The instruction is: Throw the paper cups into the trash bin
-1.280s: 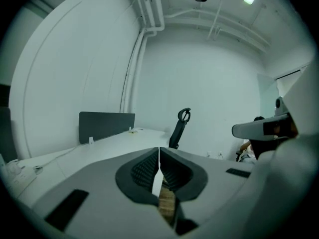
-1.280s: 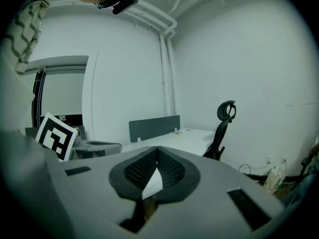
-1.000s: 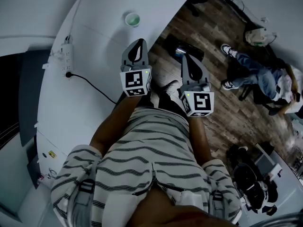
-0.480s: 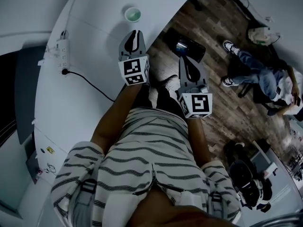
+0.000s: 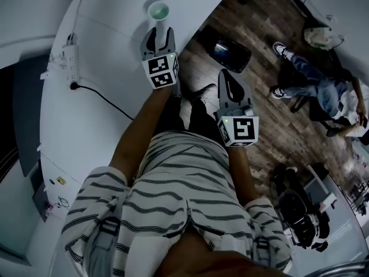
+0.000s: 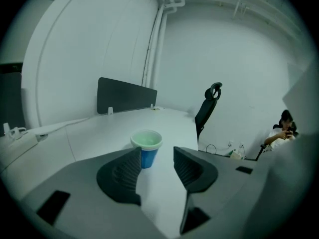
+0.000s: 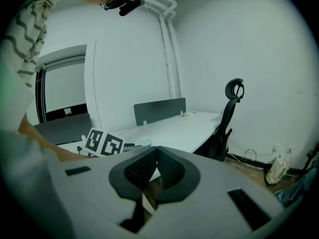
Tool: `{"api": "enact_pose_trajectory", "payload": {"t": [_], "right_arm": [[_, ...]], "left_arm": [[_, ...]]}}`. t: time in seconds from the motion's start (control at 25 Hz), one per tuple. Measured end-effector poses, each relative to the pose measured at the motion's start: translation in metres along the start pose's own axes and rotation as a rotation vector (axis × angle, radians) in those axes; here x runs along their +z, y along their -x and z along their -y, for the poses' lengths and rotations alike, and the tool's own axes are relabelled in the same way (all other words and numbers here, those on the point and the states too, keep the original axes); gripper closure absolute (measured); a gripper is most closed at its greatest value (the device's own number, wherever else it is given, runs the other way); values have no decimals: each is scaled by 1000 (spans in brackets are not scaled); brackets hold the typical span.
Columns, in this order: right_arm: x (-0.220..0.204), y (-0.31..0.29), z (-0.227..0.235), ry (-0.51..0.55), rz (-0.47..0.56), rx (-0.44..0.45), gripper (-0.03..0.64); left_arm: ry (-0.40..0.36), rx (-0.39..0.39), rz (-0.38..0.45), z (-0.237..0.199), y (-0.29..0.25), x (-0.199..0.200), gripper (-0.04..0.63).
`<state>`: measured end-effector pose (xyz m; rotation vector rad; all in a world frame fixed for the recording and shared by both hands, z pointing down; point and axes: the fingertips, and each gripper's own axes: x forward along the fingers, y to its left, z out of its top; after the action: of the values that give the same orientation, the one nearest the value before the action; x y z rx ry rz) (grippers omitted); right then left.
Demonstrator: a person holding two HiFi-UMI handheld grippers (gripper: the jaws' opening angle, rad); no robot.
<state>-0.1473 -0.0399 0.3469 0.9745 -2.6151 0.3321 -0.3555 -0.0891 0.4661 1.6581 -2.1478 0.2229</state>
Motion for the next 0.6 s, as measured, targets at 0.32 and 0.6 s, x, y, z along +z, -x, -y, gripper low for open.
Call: {"api": "enact_pose_trajectory", "payload": {"t": [0.32,0.6], "right_arm": [[-14,-1,-3,-15,-25,-8,601],[-20,-1,-6,-11,-41,-11,601]], "left_arm": [[-8,24,-44,-12,-28,-23,325],[-23,45,-71,-21,-50,-30,292]]}}
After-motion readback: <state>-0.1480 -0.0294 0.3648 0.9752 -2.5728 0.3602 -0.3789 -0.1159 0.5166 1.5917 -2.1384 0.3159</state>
